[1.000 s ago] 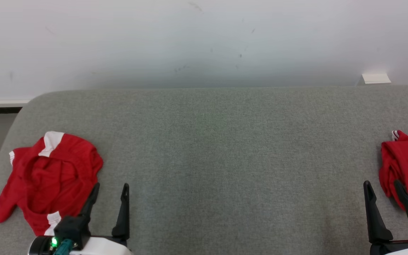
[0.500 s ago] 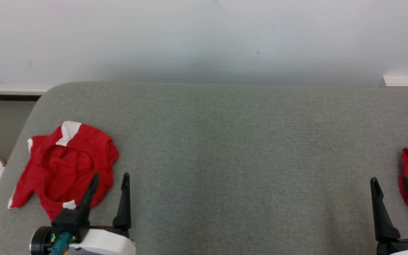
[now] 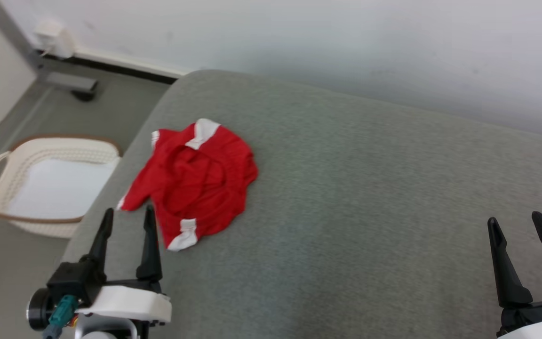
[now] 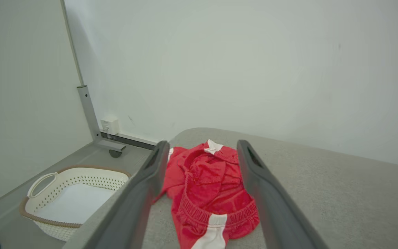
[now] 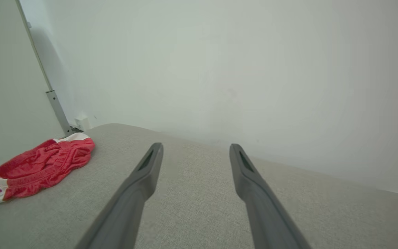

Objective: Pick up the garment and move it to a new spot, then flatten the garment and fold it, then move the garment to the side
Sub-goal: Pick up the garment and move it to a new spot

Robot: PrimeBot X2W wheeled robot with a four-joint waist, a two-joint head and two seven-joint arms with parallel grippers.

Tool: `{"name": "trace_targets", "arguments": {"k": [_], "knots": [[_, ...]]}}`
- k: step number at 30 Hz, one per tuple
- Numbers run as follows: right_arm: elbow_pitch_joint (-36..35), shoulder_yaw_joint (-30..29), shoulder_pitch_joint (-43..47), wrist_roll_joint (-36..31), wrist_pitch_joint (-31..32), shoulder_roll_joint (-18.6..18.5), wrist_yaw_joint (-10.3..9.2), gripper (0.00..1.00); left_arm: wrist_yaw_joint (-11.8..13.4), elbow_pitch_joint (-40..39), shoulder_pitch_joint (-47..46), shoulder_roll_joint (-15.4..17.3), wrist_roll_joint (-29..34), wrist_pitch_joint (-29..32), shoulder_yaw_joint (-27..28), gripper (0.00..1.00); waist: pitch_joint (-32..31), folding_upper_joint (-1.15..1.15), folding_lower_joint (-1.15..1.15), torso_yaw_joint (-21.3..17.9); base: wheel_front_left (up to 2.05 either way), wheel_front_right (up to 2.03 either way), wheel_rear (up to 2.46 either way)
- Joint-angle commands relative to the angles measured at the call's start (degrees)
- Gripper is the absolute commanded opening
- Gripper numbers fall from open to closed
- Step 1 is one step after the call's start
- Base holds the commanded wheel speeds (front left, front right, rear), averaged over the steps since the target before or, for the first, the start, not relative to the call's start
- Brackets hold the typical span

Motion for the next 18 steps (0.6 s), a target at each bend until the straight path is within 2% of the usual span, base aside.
{"name": "trace_targets", "arguments": {"k": [1,9,18], "knots": [[-0.6,0.07,-0.74,-0.22,0.24,-0.57,-0.16,1.0,-0.24,-0.3,0.5,-0.25,1.1,-0.08,0.72,1.0,0.9,0.0,0.0,4.03,0.0,0.0,0.0],[-3.11,-0.01,-1.69,-0.77,2.06,-1.23,-0.16,1.0,-2.81,-0.17,-0.71,-1.97,2.76,-0.09,3.36,1.0,3.22,0.0,0.0,7.83,0.0,0.0,0.0],[-8.09,-1.33,-6.1,-1.17,5.79,-4.72,-0.16,1.0,-7.96,8.82,-12.43,-5.0,3.29,-0.06,3.84,1.0,13.99,0.0,0.0,6.17,0.0,0.0,0.0]]}}
